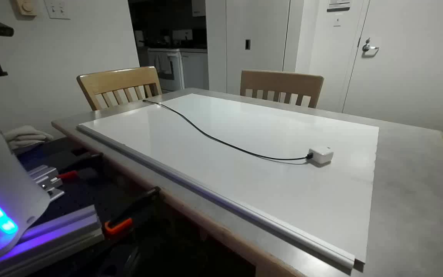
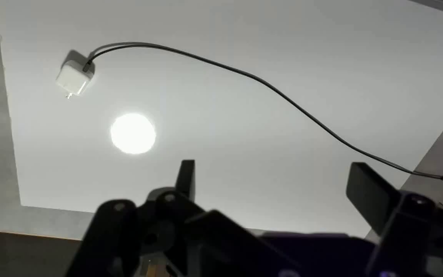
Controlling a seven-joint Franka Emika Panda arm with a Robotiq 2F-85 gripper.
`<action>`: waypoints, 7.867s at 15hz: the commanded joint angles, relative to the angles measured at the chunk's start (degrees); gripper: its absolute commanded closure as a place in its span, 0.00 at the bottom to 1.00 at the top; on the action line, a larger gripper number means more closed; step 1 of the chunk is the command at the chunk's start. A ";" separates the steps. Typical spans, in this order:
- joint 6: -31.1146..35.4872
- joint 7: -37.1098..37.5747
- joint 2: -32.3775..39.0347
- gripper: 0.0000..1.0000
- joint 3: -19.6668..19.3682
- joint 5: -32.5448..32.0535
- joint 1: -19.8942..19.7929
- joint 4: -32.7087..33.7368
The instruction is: Coil the phone charger
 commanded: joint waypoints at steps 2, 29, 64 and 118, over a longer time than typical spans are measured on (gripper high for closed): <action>-0.17 -0.81 0.39 0.00 1.62 1.01 -1.91 0.14; 0.45 -5.02 10.16 0.00 0.33 1.18 -3.79 3.01; 24.50 -17.26 42.07 0.00 7.37 20.84 -21.54 11.99; 28.60 -3.01 63.84 0.00 25.78 20.19 -41.31 27.60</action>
